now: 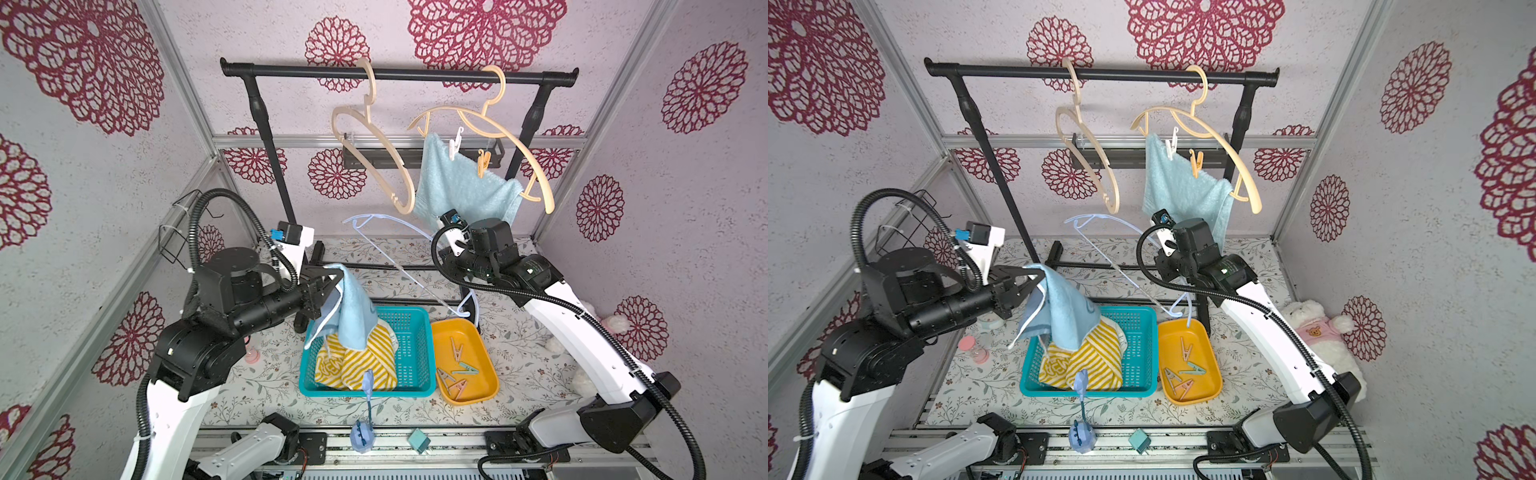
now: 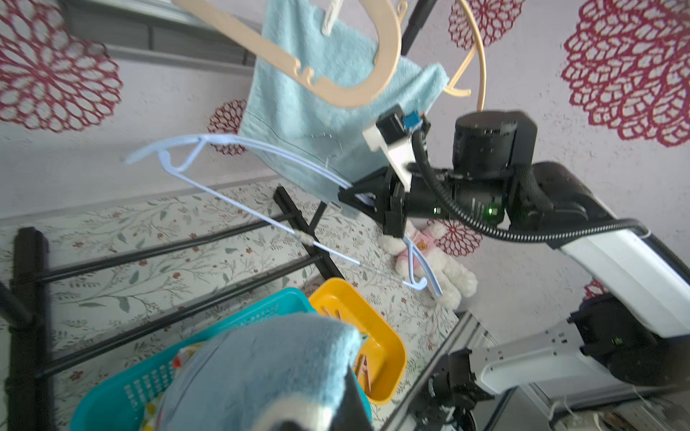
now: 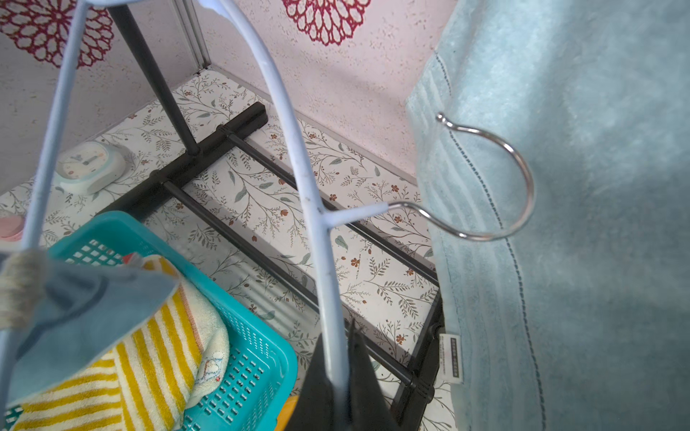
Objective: Remove the clothespins securing towels to the hanger
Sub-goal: Place the towel in the basket.
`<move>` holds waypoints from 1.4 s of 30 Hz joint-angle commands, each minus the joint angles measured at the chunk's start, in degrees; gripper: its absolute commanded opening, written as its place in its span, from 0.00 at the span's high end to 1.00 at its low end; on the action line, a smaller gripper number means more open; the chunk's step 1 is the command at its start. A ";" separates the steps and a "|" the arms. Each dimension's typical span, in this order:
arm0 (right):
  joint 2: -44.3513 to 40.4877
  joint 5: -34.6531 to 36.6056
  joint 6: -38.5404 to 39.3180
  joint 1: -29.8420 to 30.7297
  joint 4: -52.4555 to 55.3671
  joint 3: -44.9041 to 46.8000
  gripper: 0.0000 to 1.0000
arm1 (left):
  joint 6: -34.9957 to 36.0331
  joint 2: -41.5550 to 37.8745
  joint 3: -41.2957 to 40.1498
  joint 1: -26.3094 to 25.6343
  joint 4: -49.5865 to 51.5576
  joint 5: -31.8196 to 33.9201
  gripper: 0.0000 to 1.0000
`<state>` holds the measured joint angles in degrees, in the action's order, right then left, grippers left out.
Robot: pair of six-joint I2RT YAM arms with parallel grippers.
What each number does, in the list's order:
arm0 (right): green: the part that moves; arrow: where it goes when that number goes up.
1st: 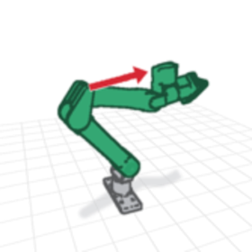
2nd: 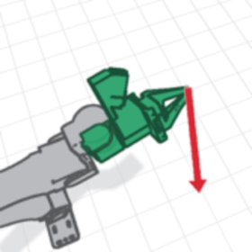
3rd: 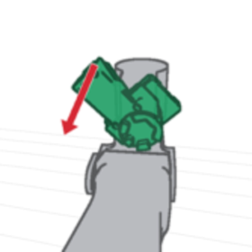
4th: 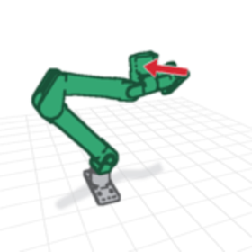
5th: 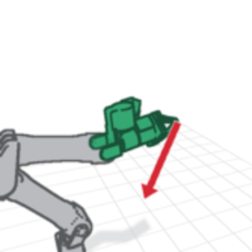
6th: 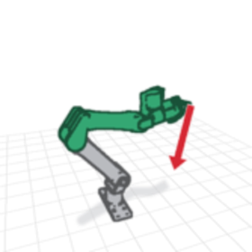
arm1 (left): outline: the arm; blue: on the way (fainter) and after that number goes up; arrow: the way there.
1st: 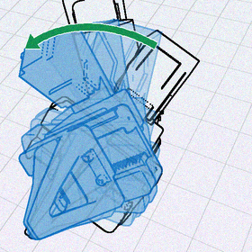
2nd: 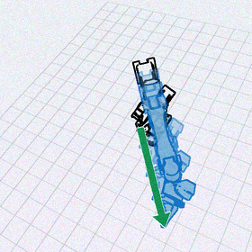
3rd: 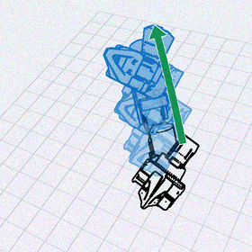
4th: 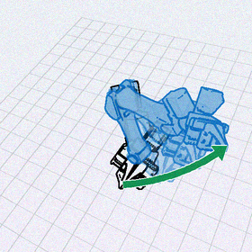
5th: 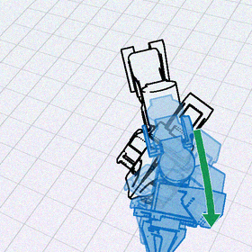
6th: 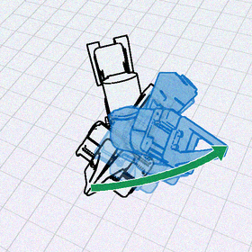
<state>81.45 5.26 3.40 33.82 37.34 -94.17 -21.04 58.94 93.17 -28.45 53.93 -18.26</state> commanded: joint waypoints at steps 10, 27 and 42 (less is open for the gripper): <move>-1.47 3.49 -2.96 -0.66 -3.77 -2.49 1.00 | -0.16 3.02 -7.47 -7.00 -8.17 1.17 1.00; -3.23 2.74 -2.69 -1.30 -3.92 -0.02 1.00 | -1.80 6.29 -21.02 -9.92 -20.74 3.45 1.00; -3.49 1.87 -2.79 -1.63 -5.35 1.97 1.00 | -3.46 9.36 -31.50 -12.28 -32.64 -0.97 1.00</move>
<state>80.86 7.29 2.31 32.69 35.77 -91.90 -23.68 67.55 62.72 -39.99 26.11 -17.91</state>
